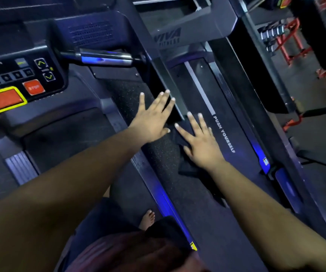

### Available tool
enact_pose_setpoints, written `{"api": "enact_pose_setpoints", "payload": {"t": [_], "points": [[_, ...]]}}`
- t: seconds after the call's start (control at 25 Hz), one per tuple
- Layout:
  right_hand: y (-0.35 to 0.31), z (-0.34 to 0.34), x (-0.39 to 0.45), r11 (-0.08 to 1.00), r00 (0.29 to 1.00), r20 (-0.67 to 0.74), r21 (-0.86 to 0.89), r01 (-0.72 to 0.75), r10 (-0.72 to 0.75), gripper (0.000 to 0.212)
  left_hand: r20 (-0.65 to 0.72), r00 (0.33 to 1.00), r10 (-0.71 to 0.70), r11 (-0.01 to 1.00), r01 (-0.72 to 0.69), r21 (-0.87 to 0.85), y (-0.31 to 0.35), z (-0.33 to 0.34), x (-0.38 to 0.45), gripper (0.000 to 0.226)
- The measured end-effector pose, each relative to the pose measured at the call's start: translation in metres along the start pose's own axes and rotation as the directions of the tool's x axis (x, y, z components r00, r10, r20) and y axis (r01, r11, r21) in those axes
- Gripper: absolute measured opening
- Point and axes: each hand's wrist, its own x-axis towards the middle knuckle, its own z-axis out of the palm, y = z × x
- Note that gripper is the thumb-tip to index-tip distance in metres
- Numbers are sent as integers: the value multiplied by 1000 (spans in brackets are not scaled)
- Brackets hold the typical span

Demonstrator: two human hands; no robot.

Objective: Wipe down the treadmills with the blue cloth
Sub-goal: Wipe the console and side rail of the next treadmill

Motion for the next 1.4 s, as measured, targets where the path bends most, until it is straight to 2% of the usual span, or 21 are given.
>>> {"api": "enact_pose_setpoints", "payload": {"t": [0.12, 0.2, 0.36, 0.52, 0.6, 0.68, 0.8, 0.92, 1.0, 1.04, 1.12, 1.2, 1.24, 1.28, 1.4], "points": [[7, 10, -4, 997, 997, -82, 83, 4, 3, 77, -9, 999, -31, 999, 31, -19, 25, -2, -7, 95], [18, 29, -50, 990, 992, -126, 139, 5, 13, 75, 51, 998, -38, 999, 38, -16, 46, 0, -19, 102], [45, 69, -163, 980, 986, -165, 195, 48, -16, 70, 133, 991, -33, 999, 34, -6, 130, 21, -63, 113], [56, 61, -155, 967, 977, -172, 201, 158, -124, 70, 148, 969, -200, 973, 214, -86, 187, 36, -90, 104], [49, 50, -138, 968, 987, -144, 232, 99, -67, 70, 158, 940, -303, 934, 326, -146, 199, 39, -98, 102], [48, 56, -151, 962, 987, -161, 271, 39, 5, 71, 182, 923, -340, 914, 370, -165, 210, 39, -108, 102], [50, 87, -204, 960, 982, -185, 279, 12, 42, 83, 234, 929, -287, 941, 319, -114, 226, 37, -121, 102], [51, 97, -232, 962, 987, -125, 267, -61, 98, 99, 295, 923, -246, 941, 301, -158, 240, 42, -129, 100], [46, 89, -244, 934, 981, -126, 343, -96, 148, 86, 319, 926, -204, 936, 279, -213, 245, 44, -134, 99], [42, 84, -251, 893, 971, -146, 436, -110, 191, 76, 321, 930, -177, 928, 266, -260, 246, 45, -137, 99], [35, 76, -269, 763, 926, -205, 635, -122, 319, 67, 330, 936, -123, 834, 277, -477, 248, 48, -143, 98], [25, 74, -293, 654, 894, -220, 750, -101, 391, 67, 375, 926, -42, 594, 325, -736, 252, 50, -149, 88], [19, 75, -307, 632, 896, -216, 770, -89, 389, 68, 383, 924, 20, 478, 327, -815, 256, 51, -153, 80], [13, 75, -320, 623, 901, -209, 778, -83, 381, 68, 376, 923, 80, 413, 313, -855, 260, 54, -156, 72], [2, 71, -365, 574, 860, -200, 809, -125, 469, 64, 326, 911, 252, 366, 222, -904, 295, 53, -166, 35]]}}
